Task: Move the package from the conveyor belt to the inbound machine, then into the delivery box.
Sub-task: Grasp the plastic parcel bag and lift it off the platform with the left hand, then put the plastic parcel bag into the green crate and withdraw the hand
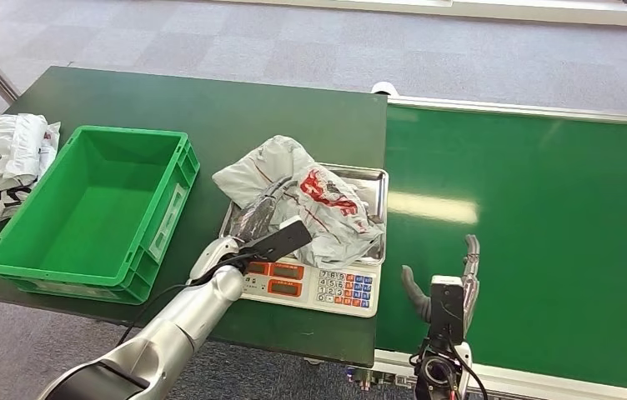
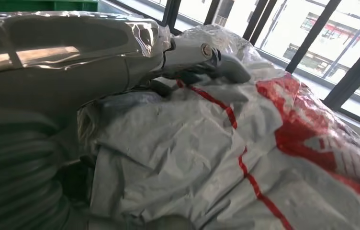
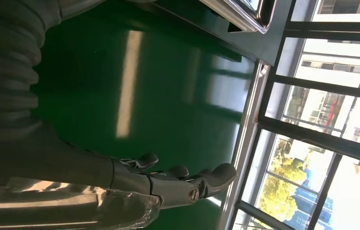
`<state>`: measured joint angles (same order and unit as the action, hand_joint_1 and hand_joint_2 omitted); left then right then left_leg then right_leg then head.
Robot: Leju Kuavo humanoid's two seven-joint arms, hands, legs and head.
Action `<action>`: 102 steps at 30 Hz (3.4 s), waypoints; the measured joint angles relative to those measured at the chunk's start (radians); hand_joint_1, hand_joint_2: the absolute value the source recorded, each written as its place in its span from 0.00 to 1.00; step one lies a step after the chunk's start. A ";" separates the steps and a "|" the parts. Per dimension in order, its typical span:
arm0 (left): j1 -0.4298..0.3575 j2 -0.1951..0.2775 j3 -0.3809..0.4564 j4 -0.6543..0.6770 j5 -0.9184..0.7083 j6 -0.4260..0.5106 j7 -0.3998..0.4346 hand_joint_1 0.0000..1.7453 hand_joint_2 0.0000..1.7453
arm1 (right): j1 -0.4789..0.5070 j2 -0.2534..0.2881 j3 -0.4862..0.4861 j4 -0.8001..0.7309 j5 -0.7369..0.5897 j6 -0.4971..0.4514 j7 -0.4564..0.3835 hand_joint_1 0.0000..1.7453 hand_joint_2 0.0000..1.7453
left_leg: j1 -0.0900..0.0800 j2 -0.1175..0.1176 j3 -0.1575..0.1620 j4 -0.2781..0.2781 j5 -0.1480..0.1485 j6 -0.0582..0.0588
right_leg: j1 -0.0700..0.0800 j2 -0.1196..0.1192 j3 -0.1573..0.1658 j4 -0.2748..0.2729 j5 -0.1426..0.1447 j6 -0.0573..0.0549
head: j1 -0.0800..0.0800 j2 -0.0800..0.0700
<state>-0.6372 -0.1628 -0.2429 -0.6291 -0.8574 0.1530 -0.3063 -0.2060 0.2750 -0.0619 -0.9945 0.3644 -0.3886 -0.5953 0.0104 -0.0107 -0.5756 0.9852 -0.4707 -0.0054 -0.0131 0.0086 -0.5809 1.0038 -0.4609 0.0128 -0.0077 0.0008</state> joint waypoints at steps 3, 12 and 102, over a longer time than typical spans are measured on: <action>0.008 0.000 0.000 -0.006 0.007 -0.004 -0.028 0.99 1.00 | -0.001 0.003 -0.011 0.006 0.006 0.000 0.000 0.00 1.00 | 0.000 0.000 0.000 0.000 0.000 0.000 | 0.000 0.000 0.000 0.000 0.000 0.000 | 0.000 0.000; 0.015 -0.001 0.008 -0.031 0.032 -0.017 -0.088 1.00 1.00 | -0.004 0.005 -0.034 0.019 0.010 0.006 -0.002 0.00 1.00 | 0.000 0.000 0.000 0.000 0.000 0.000 | 0.000 0.000 0.000 0.000 0.000 0.000 | 0.000 0.000; 0.162 0.110 0.877 -0.459 -0.292 0.499 -0.240 0.00 1.00 | 0.044 0.030 -0.108 -0.074 0.057 0.024 0.013 0.00 1.00 | 0.002 0.001 -0.001 0.000 0.000 -0.001 | 0.002 0.001 -0.002 0.000 -0.001 -0.002 | 0.000 0.000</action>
<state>-0.4747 -0.0528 0.6338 -1.0877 -1.1495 0.6523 -0.5461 -0.1617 0.3053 -0.1697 -1.0682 0.4217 -0.3642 -0.5823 0.0123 -0.0099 -0.5770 0.9849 -0.4709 -0.0060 -0.0110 0.0097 -0.5830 1.0041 -0.4617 0.0112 -0.0076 0.0008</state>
